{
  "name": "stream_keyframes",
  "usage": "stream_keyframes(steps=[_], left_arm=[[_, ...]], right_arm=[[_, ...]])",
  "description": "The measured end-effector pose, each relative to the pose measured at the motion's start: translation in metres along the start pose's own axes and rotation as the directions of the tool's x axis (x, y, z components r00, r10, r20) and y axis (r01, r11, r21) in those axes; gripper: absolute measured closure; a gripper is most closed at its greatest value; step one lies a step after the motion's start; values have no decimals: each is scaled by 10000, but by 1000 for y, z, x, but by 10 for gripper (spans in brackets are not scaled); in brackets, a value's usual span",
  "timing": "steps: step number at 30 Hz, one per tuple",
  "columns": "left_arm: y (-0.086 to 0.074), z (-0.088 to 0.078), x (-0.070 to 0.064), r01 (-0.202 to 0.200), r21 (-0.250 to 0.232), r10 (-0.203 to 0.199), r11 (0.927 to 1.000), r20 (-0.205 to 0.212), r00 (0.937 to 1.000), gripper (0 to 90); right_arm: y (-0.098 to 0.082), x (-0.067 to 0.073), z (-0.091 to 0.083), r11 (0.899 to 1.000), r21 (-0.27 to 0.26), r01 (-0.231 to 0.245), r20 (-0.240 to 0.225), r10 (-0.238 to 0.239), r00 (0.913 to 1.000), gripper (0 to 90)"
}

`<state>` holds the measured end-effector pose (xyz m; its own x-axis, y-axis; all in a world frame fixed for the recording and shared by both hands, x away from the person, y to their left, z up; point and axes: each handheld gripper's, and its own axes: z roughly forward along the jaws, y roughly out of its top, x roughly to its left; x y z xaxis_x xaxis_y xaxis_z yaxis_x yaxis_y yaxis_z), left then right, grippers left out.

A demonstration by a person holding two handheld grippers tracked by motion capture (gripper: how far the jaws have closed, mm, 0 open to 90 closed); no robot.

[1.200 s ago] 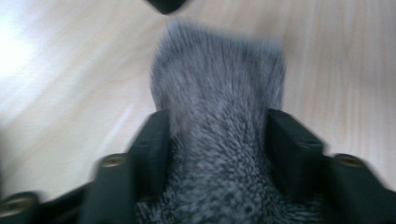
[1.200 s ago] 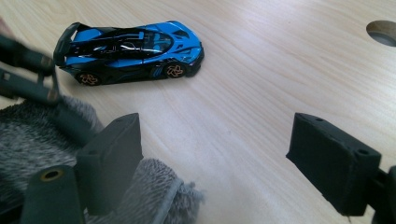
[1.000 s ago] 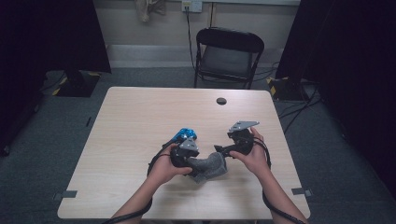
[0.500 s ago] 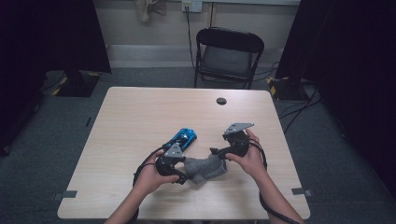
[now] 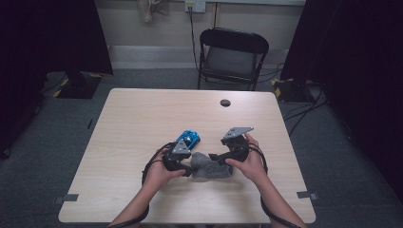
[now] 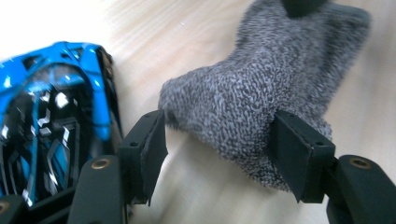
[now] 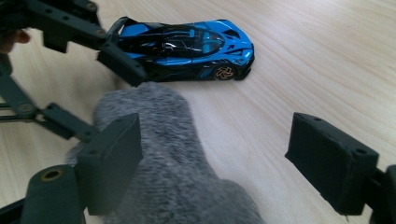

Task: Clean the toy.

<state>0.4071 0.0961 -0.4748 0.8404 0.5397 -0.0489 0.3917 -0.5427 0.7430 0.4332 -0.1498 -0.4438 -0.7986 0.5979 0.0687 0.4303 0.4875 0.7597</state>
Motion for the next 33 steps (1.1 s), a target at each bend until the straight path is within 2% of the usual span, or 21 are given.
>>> stream_keyframes(steps=[5,9,11,14,17,21,23,25,28,30,33], left_arm=[[6,6,5,260,-158,-263,9995,-167,9995,361],[7,2,8,639,-396,-650,9972,-256,9976,309],[7,-2,9,680,-459,-692,9966,-259,9973,292],[8,-8,12,574,-466,-594,9973,-434,9973,266],[8,-12,15,632,-530,-657,9966,-468,9967,255],[7,-19,28,778,-640,-828,9949,-795,9934,227],[9,-21,32,708,-620,-761,9956,-880,9932,212],[10,-22,35,682,-586,-739,9959,-1003,9922,202],[12,-23,47,747,-526,-811,9958,-1329,9878,195],[13,-21,54,806,-426,-864,9958,-1557,9840,191],[16,-16,61,915,-299,-952,9954,-1664,9815,189]], right_arm=[[2,5,2,9998,-96,192,-303,-195,9994,177],[1,8,4,9996,7,280,-489,-279,9984,191],[-2,8,7,9992,162,371,-636,-360,9973,201],[-7,9,13,9981,409,459,-628,-432,9971,207],[-13,10,21,9971,620,448,-682,-405,9968,211],[-21,14,33,9939,937,589,-980,-497,9939,224],[-25,14,39,9900,1165,796,-841,-700,9940,248],[-26,14,40,9908,1106,782,-837,-691,9941,261],[-30,11,40,9932,849,796,-786,-730,9942,390],[-31,9,39,9940,752,794,-830,-731,9939,527],[-32,5,35,9974,653,296,-961,-232,9951,626]])
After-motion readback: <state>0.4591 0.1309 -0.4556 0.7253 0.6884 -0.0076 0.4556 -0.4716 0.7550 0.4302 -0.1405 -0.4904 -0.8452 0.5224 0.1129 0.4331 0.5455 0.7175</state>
